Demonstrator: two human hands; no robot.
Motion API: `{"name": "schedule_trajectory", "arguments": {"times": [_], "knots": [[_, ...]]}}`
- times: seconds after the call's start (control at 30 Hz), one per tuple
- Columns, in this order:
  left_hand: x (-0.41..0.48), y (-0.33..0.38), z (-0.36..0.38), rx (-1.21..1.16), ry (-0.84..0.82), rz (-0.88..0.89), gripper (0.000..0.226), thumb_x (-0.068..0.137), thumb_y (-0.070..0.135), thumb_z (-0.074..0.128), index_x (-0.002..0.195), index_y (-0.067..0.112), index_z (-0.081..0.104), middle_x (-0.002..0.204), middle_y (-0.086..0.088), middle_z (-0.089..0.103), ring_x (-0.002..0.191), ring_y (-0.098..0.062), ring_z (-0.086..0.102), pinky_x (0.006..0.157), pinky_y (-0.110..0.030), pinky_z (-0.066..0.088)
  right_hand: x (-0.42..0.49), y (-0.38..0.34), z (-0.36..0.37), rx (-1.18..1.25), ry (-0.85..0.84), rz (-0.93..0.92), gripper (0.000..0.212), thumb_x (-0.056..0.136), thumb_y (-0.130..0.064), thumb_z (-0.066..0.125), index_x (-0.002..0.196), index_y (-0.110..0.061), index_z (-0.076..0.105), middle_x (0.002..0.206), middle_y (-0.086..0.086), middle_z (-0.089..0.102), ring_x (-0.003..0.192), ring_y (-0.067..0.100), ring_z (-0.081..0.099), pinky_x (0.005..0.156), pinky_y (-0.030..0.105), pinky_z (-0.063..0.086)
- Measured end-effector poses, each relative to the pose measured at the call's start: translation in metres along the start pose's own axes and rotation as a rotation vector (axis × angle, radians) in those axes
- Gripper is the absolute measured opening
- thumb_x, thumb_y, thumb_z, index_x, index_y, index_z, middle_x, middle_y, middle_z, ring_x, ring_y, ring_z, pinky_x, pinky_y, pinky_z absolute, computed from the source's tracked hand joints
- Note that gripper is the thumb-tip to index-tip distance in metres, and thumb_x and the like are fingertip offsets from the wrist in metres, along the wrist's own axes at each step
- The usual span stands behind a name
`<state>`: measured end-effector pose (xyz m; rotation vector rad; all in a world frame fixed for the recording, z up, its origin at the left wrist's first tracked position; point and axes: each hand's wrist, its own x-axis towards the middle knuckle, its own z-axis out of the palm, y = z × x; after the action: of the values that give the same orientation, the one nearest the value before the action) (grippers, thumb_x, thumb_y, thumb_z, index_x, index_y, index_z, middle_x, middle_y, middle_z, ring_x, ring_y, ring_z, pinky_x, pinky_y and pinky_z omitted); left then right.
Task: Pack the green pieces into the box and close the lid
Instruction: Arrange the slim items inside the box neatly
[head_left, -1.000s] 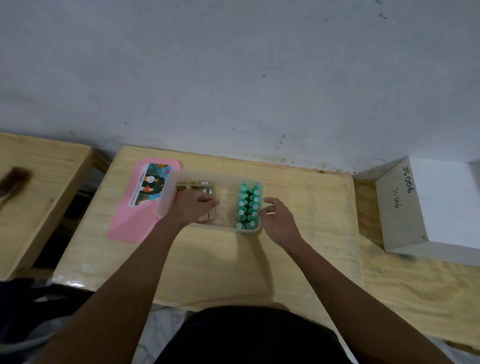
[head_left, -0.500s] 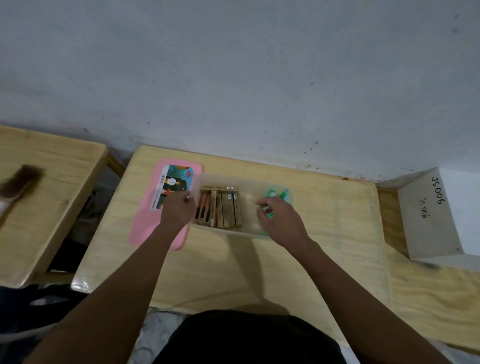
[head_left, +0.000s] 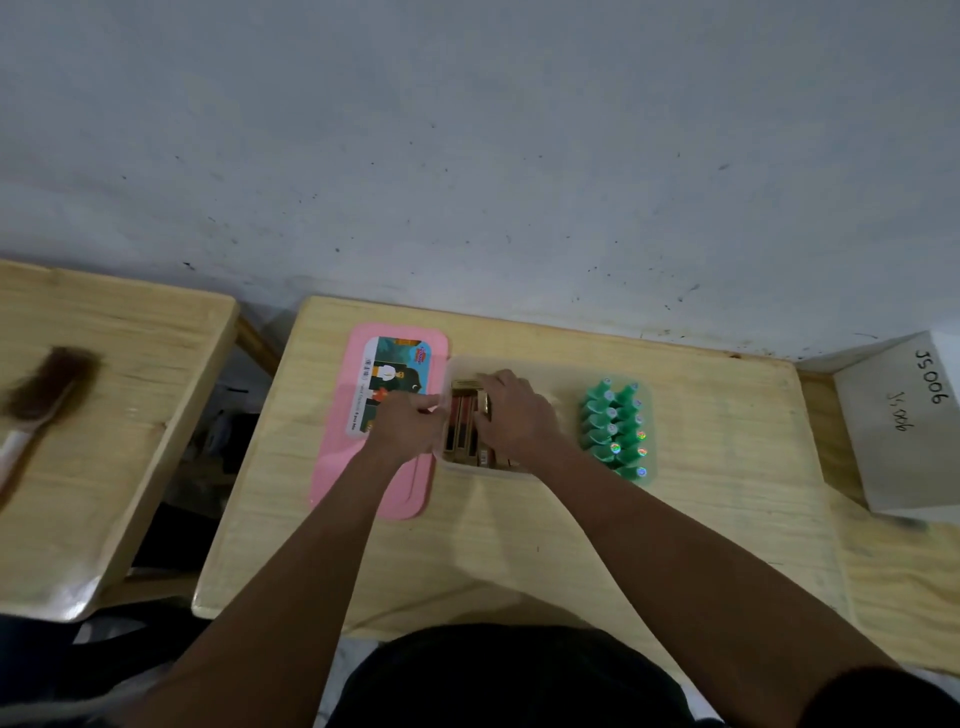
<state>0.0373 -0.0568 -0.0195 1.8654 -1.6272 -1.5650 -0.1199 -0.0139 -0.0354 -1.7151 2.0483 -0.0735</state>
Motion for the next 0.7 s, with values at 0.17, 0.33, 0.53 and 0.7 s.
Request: {"name": "schedule_trajectory", "arguments": {"times": [0.17, 0.33, 0.53, 0.7], "knots": [[-0.001, 0.0, 0.0, 0.013, -0.007, 0.024, 0.038, 0.091, 0.017, 0.062, 0.127, 0.006, 0.059, 0.106, -0.018, 0.068, 0.081, -0.03, 0.069, 0.076, -0.047, 0.06, 0.005, -0.003, -0.001, -0.098, 0.021, 0.036, 0.047, 0.092, -0.037, 0.056, 0.135, -0.022, 0.046, 0.127, 0.007, 0.051, 0.113, 0.025, 0.052, 0.087, 0.041, 0.049], [-0.001, -0.001, 0.002, 0.049, -0.003, 0.063, 0.038, 0.092, 0.017, 0.06, 0.128, 0.006, 0.058, 0.115, -0.017, 0.064, 0.086, -0.024, 0.064, 0.075, -0.043, 0.06, 0.003, 0.0, 0.004, 0.255, 0.018, 0.282, 0.04, 0.086, -0.035, 0.064, 0.121, -0.021, 0.049, 0.107, 0.004, 0.065, 0.095, 0.024, 0.064, 0.078, 0.038, 0.053], [0.001, -0.003, 0.002, 0.036, 0.0, 0.066, 0.038, 0.092, 0.019, 0.061, 0.127, 0.007, 0.059, 0.118, -0.017, 0.065, 0.098, -0.027, 0.065, 0.08, -0.044, 0.06, -0.001, -0.013, 0.007, 0.589, 0.12, 0.315, 0.02, 0.085, -0.033, 0.069, 0.096, -0.017, 0.062, 0.084, -0.006, 0.064, 0.075, 0.01, 0.061, 0.063, 0.022, 0.048], [0.003, -0.006, 0.001, -0.012, -0.019, 0.046, 0.036, 0.091, 0.021, 0.062, 0.124, 0.007, 0.062, 0.11, -0.015, 0.07, 0.096, -0.028, 0.068, 0.079, -0.046, 0.06, 0.004, -0.028, 0.006, 0.685, 0.115, 0.321, 0.025, 0.085, -0.031, 0.071, 0.099, -0.01, 0.067, 0.092, 0.001, 0.071, 0.085, 0.015, 0.065, 0.073, 0.028, 0.05]]}}
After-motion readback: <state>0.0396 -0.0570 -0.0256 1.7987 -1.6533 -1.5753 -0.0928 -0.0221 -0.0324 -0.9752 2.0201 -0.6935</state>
